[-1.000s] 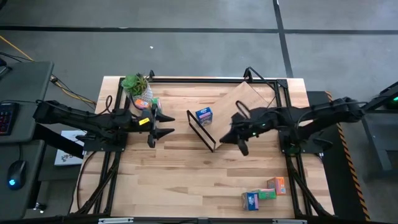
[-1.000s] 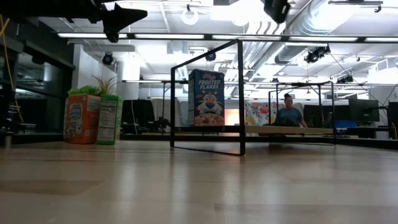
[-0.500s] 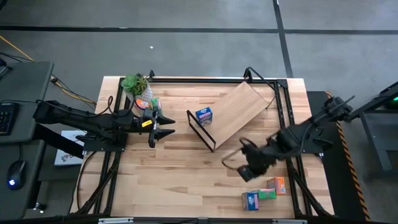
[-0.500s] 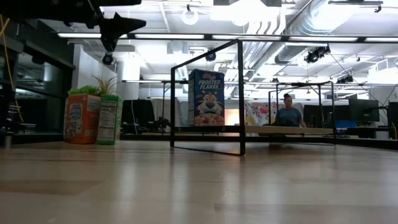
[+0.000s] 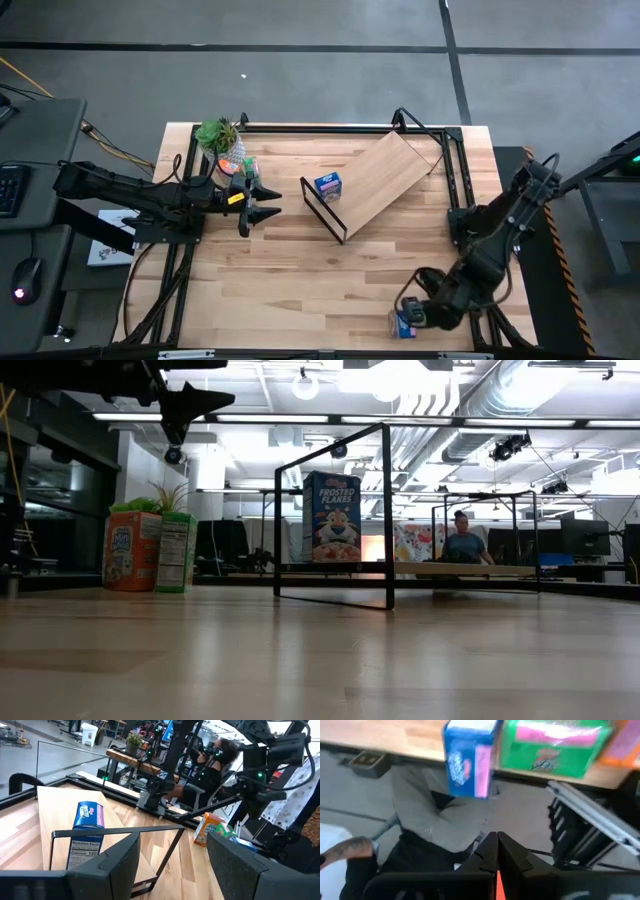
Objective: Stack cereal on shelf
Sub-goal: Put the blue cereal box aligned with the other blue cereal box on the shelf
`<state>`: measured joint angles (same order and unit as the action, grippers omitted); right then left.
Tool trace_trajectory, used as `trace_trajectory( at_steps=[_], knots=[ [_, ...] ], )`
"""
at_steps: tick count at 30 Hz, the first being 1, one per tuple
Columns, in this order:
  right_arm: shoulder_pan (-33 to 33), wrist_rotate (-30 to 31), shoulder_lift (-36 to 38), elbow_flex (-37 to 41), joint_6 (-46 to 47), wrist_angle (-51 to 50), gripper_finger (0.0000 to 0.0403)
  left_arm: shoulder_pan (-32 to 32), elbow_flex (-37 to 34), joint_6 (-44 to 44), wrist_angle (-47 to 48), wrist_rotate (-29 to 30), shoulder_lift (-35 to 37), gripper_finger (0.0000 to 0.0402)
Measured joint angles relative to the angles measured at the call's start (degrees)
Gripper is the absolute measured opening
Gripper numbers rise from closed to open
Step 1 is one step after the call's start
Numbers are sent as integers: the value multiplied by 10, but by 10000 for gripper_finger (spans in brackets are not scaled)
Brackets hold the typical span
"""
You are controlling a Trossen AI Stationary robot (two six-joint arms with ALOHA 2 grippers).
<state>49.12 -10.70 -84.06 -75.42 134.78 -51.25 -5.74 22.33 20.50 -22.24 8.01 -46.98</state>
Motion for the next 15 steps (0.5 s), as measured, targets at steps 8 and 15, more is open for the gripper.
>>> trace_trajectory(
  at_steps=[8,15],
  knots=[
    [34,175,-53,-31,-86,127,0,0,0,4,0,0,0,220],
    [35,146,-126,-183,-226,-30,0,-16,0,0,1,0,0,220]
  ],
)
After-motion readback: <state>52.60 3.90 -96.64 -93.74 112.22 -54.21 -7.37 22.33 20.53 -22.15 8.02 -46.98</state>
